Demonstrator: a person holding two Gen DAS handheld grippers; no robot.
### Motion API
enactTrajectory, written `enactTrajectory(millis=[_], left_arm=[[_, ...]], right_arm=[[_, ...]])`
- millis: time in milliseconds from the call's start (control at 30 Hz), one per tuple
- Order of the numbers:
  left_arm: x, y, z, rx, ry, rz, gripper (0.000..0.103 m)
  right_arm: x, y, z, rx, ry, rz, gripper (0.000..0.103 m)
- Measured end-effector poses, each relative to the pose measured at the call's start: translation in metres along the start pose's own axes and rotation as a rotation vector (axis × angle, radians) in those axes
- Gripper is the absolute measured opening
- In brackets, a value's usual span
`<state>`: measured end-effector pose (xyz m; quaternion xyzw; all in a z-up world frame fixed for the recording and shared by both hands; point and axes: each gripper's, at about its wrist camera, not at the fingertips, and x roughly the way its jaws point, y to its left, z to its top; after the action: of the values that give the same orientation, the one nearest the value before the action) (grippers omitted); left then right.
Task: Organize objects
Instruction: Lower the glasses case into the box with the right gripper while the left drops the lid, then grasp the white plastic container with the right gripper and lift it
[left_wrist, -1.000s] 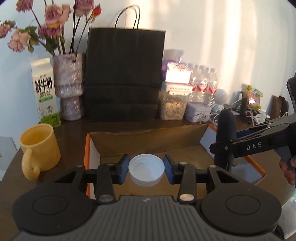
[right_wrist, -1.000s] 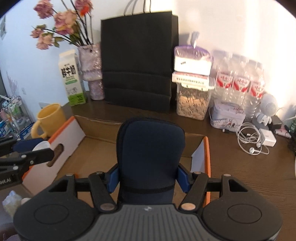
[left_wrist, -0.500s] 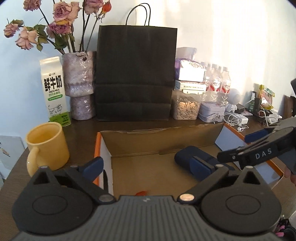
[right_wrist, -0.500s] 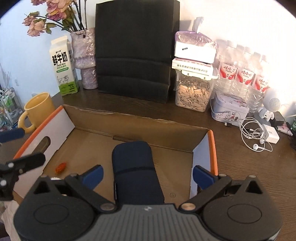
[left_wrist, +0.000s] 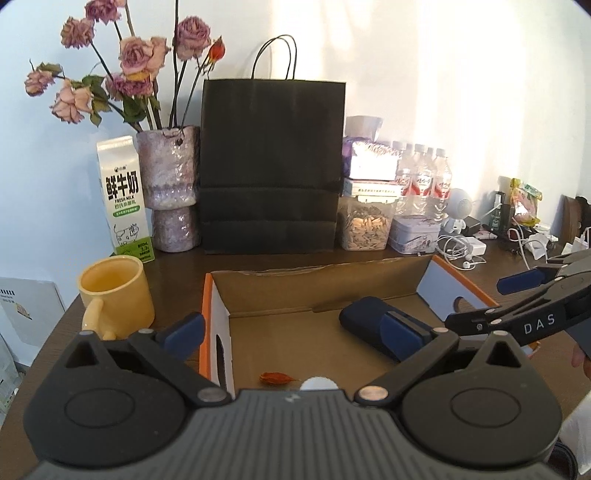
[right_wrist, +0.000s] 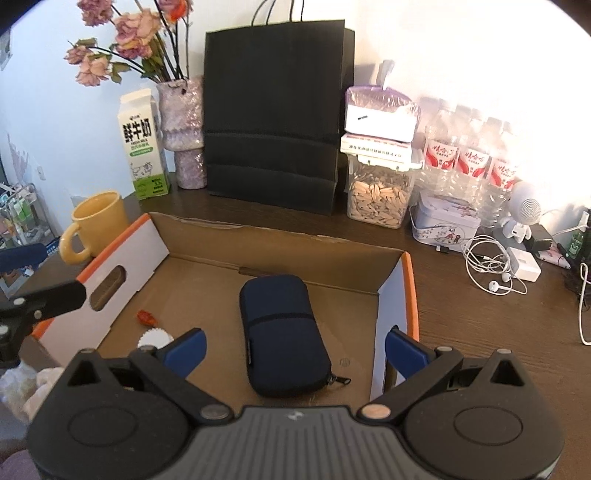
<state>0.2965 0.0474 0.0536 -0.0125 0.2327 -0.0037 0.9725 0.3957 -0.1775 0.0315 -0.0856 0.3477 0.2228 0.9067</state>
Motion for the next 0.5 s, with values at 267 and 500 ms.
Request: enactTrajectory(millis=[267,500], left_arm=[[-0.029,-0.01,-0.005,-0.001,-0.022,-0.004,0.103],[-0.055,-0.016,-0.015,-0.016,-0.039,-0.012,0.103]], right_arm=[[-0.039,0.005,-0.015,-0.01,-0.056,0.007,0.103],[-0.069,0.006,-0.036,-0.014,-0.098,0.019,0.103]])
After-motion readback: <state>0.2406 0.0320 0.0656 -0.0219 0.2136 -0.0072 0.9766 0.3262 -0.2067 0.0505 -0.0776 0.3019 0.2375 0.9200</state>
